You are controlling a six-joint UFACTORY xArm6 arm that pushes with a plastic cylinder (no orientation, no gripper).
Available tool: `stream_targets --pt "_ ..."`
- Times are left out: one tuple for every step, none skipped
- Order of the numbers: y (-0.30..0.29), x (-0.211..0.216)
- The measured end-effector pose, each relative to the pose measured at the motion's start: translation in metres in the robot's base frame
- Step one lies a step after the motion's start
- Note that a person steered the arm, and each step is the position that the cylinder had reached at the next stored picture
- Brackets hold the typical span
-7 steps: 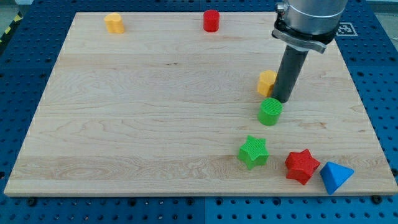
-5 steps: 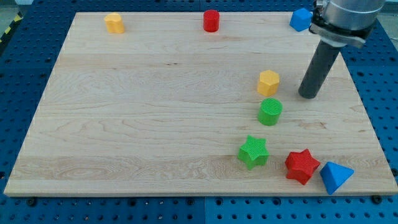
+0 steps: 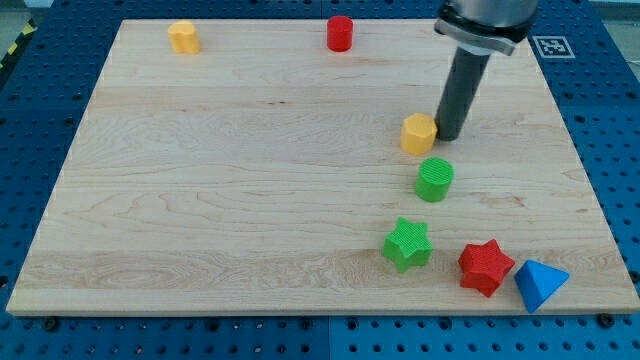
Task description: Slide the yellow hexagon to the center right
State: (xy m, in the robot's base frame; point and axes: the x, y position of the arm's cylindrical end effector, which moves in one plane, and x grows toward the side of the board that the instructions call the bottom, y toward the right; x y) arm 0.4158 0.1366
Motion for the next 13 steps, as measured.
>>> stream_targets --pt "-0.019 0.000" --pt "-0.030 0.001" --pt "-0.037 0.008" --pt "-0.047 0.016" --pt "-0.047 0.016" --pt "-0.047 0.024" --pt "-0.048 0.031" --pt "-0.048 0.031" --pt "-0.057 0.030" --pt "-0.077 0.025" --pt "-0.093 0.012" --pt "-0.109 0.008" --pt "-0.125 0.007"
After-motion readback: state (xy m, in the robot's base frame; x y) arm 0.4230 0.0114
